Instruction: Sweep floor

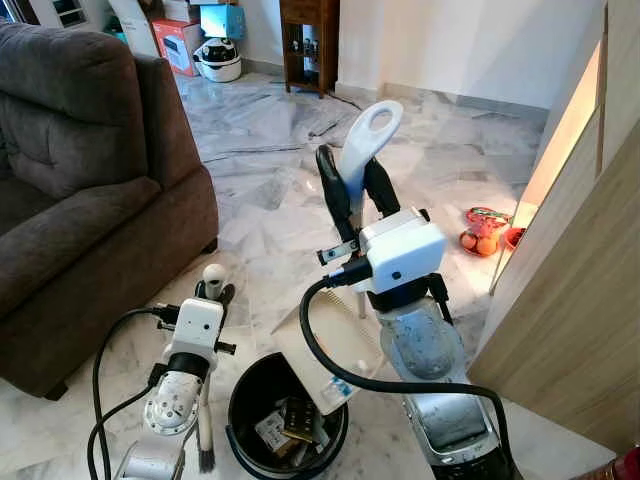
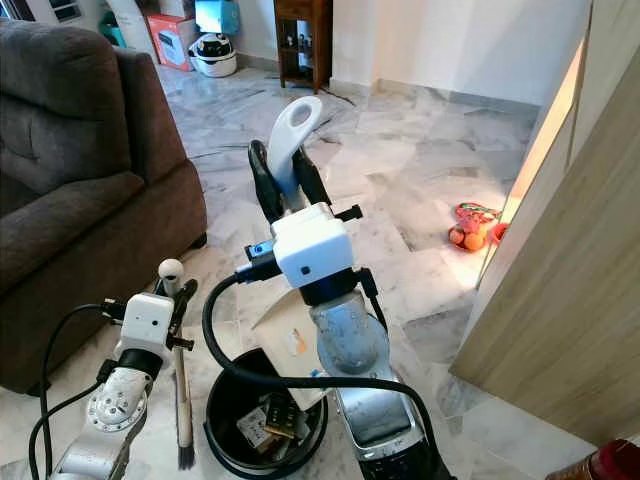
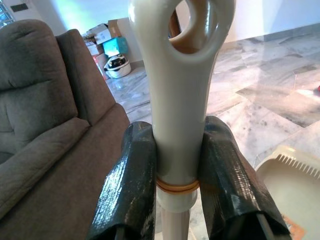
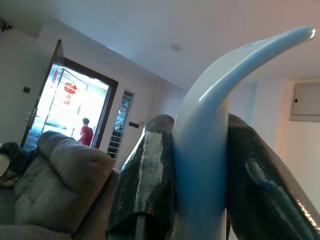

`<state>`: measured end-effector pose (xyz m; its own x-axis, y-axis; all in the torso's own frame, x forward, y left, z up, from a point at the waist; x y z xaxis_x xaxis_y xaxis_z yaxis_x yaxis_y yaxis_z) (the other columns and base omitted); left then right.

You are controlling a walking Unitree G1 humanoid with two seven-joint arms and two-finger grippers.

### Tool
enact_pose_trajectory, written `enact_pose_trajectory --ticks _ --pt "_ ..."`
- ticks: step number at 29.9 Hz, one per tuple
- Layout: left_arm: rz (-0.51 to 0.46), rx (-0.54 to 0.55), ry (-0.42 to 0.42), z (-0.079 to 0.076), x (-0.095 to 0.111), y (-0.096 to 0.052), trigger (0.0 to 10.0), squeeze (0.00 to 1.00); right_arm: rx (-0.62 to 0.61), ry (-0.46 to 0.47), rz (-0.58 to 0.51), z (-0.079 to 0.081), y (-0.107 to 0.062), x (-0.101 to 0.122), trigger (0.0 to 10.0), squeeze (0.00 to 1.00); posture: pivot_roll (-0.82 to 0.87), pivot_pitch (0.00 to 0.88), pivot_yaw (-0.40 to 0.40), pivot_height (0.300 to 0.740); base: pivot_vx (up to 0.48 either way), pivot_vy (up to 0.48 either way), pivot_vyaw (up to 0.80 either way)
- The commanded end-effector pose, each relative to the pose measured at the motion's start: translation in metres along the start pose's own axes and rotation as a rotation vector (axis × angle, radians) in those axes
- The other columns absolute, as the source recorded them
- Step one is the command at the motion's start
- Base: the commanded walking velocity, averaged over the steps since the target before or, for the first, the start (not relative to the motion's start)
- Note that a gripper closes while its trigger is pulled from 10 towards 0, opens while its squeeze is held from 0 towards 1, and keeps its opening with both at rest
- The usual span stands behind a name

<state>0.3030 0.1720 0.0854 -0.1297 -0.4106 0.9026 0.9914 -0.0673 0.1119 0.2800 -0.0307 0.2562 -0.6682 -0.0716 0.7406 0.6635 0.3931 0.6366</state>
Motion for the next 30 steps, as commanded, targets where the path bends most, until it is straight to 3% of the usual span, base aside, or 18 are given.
enact_pose_trajectory --ticks 1,6,16,18,30 --pt "-0.062 0.002 0.031 0.003 0.013 0.004 10.0 0.00 0.007 0.021 -0.105 0.002 0.008 0.022 10.0 0.00 0.13 0.012 0.041 0.740 0.000 0.000 0.00" --pt "-0.062 -0.002 0.032 0.003 0.012 0.003 10.0 0.00 -0.058 0.106 -0.085 -0.007 0.010 0.020 10.0 0.00 0.13 0.000 0.042 0.740 0.000 0.000 0.00" --pt "-0.065 -0.004 0.032 0.002 0.013 0.003 10.0 0.00 -0.148 0.173 -0.134 -0.018 0.012 0.028 10.0 0.00 0.13 0.000 0.041 0.740 0.000 0.000 0.00" --pt "-0.067 -0.005 0.032 0.002 0.013 0.003 10.0 0.00 -0.146 0.194 -0.155 -0.017 0.012 0.032 10.0 0.00 0.13 0.000 0.041 0.740 0.000 0.000 0.00" --pt "-0.070 -0.001 0.034 0.003 0.014 0.004 10.0 0.00 0.012 0.100 -0.221 0.010 0.014 0.046 10.0 0.00 0.14 0.007 0.041 0.740 0.000 0.000 0.00"
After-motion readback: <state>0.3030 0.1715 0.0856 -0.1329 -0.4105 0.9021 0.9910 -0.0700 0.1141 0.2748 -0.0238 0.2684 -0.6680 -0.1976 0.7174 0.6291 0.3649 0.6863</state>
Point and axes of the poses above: a point about 5 cm out from each wrist's last joint towards the gripper, its own y axis pointing out of the wrist towards the gripper, its own x axis along the axis of the wrist's last joint, z = x × y, the point moved 3 cm from there along y, pointing out of the wrist towards the gripper, and after that the axes turned 7 degrees about y, right-handed, at the moved point
